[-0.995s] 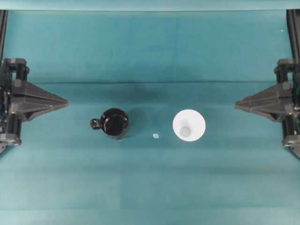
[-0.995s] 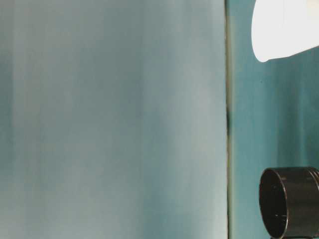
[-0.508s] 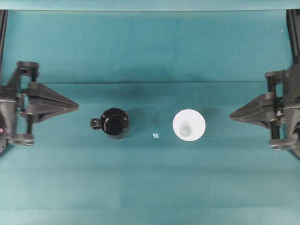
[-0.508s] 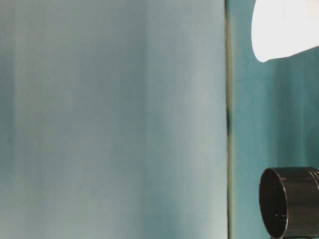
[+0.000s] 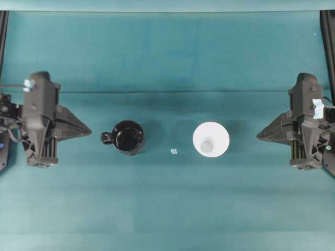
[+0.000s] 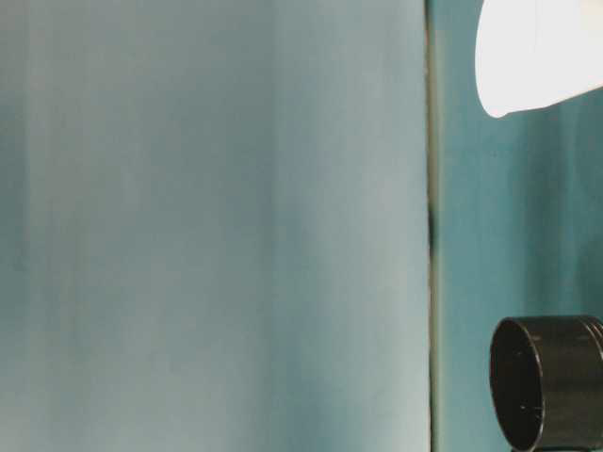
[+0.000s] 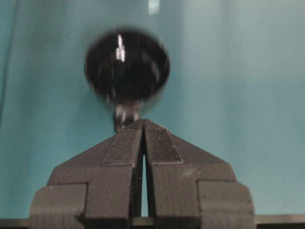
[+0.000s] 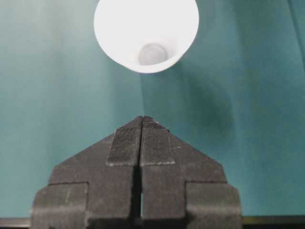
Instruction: Put a paper cup into the cup holder on your left arm.
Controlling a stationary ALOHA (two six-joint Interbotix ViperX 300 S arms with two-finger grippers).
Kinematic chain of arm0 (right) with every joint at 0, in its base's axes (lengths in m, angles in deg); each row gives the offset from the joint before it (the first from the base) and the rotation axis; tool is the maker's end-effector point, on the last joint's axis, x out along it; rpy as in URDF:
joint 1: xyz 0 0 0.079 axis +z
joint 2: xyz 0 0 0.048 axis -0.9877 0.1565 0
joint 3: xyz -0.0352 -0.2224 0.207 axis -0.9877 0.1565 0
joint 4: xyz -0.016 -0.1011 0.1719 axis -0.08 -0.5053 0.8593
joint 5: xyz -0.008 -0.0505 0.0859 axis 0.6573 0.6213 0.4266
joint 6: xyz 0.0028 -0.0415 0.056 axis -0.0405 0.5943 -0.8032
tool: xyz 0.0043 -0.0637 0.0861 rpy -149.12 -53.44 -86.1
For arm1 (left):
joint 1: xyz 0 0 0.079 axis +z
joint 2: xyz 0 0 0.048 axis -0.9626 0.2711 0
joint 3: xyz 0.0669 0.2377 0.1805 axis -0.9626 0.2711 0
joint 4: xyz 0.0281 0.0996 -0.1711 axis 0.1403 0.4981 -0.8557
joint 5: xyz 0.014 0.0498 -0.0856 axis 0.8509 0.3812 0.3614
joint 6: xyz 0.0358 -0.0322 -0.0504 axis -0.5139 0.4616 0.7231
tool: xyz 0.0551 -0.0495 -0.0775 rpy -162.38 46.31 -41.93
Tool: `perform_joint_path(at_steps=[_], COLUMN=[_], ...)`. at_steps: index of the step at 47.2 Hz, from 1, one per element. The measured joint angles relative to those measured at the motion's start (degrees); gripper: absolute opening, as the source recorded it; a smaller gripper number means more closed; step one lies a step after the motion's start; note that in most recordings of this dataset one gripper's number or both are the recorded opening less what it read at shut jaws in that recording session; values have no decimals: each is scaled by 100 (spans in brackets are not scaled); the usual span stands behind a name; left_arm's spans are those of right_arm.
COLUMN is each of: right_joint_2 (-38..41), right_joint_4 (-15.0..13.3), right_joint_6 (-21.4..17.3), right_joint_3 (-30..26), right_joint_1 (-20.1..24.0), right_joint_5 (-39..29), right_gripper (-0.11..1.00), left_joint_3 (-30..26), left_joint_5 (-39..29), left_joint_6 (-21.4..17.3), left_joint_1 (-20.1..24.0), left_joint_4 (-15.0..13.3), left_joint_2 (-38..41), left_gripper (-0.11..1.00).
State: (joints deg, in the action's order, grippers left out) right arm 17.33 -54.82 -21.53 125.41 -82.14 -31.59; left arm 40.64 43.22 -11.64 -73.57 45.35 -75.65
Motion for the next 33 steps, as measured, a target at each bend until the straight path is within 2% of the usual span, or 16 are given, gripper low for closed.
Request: perform_joint_path(at_steps=[4, 11, 33], right_joint_2=[9, 18, 9], right_joint_4=[-9, -9, 0], right_joint_6=[0, 0, -9], right_joint_3=[0, 0, 0], right_joint_1=[0, -9, -9], right_joint_5=[0, 0, 0], right_gripper=[-4, -4, -4], left_joint_3=[9, 0, 9], left_joint_5=[-193, -272, 176], left_joint_6=[-141, -149, -62], left_joint_1=[0, 0, 35], left_joint_4=[0, 0, 0], left_joint_2=[149, 352, 694], left_gripper=[3, 3, 3])
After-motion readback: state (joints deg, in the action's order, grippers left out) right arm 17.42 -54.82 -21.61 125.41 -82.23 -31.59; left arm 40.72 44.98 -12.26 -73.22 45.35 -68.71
